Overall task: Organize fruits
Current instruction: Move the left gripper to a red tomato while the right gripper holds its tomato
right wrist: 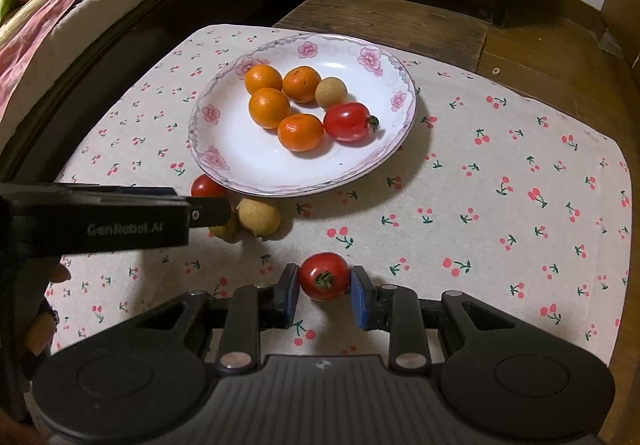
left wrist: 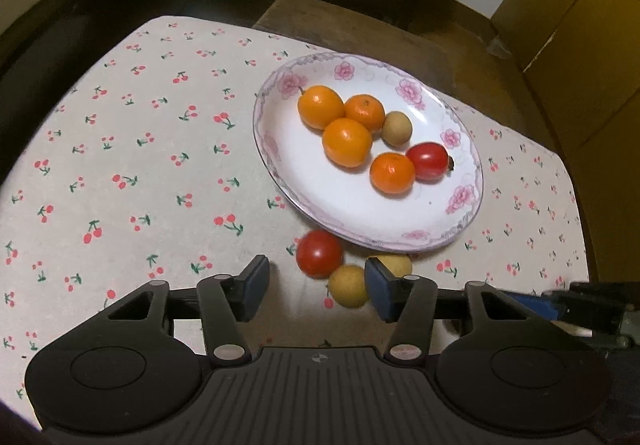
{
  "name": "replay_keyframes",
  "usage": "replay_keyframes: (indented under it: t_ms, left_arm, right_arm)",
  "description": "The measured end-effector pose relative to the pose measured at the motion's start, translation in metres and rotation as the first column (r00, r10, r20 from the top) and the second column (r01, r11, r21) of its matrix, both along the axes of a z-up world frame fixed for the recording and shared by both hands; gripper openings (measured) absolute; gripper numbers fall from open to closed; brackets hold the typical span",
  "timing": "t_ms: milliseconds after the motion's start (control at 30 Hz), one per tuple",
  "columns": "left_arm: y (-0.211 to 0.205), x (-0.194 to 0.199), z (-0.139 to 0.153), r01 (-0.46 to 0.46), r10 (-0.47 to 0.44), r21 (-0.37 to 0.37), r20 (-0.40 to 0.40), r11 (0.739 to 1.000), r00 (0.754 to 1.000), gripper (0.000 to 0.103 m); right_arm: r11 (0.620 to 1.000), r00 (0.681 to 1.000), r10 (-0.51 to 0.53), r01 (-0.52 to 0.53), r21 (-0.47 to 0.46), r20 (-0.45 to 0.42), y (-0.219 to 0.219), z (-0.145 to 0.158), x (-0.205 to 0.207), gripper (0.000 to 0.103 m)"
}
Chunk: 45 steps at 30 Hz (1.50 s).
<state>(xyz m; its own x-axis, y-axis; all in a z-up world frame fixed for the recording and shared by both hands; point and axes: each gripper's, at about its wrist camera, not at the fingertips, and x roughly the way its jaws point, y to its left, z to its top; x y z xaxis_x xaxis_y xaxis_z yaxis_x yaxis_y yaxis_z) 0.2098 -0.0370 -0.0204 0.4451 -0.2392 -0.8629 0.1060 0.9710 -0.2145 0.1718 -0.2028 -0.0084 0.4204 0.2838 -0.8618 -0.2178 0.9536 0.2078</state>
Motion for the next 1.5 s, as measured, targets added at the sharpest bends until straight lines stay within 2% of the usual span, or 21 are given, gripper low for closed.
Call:
replay_keyframes:
  t_ms: [300, 433, 500, 567, 900, 1067, 1167, 1300, 1500]
  left_arm:
    - [-0.005, 0.007, -0.004, 0.034, -0.034, 0.005, 0.006, 0.999, 0.999, 0.061]
    - [-0.002, 0.010, -0.009, 0.016, -0.016, -0.035, -0.003, 0.999, 1.000, 0.061]
    - [-0.004, 0.010, -0.010, 0.029, -0.029, -0.035, -0.002, 0.999, 1.000, 0.059]
    - [-0.007, 0.006, -0.010, 0.051, -0.051, -0.037, 0.010, 0.998, 0.999, 0.053]
    - [-0.002, -0.009, -0.002, 0.078, -0.077, -0.015, 0.030, 0.997, 0.997, 0.047]
    - [0.007, -0.019, 0.004, 0.088, -0.088, -0.005, 0.011, 0.996, 0.996, 0.034]
    - [0.011, -0.023, 0.003, 0.085, -0.085, -0.005, 0.002, 0.996, 0.996, 0.034]
    - [0.014, -0.016, 0.007, 0.068, -0.068, -0.047, 0.006, 0.997, 0.998, 0.037]
    - [0.004, -0.004, 0.000, 0.081, -0.081, -0.023, 0.009, 0.996, 0.997, 0.041]
  right_arm:
    - [1.000, 1.000, 0.001, -0.001, 0.001, -0.003, 0.001, -0.002, 0.001, 0.028]
    - [1.000, 1.000, 0.003, -0.003, 0.002, -0.006, 0.003, -0.004, -0.001, 0.028]
    - [1.000, 1.000, 0.004, -0.004, 0.001, -0.006, 0.004, -0.005, -0.002, 0.028]
    - [1.000, 1.000, 0.004, -0.004, 0.001, -0.006, 0.004, -0.006, -0.002, 0.028]
    - [1.000, 1.000, 0.011, -0.011, 0.000, -0.005, 0.005, -0.004, -0.003, 0.028]
    - [1.000, 1.000, 0.023, -0.023, -0.004, -0.008, 0.008, -0.004, -0.004, 0.028]
    - [1.000, 1.000, 0.028, -0.029, -0.007, -0.007, 0.009, -0.004, -0.005, 0.028]
    - [1.000, 1.000, 0.025, -0.025, -0.003, -0.008, 0.008, -0.004, -0.004, 0.028]
    - [1.000, 1.000, 0.024, -0.023, 0.002, -0.009, 0.008, -0.006, -0.001, 0.028]
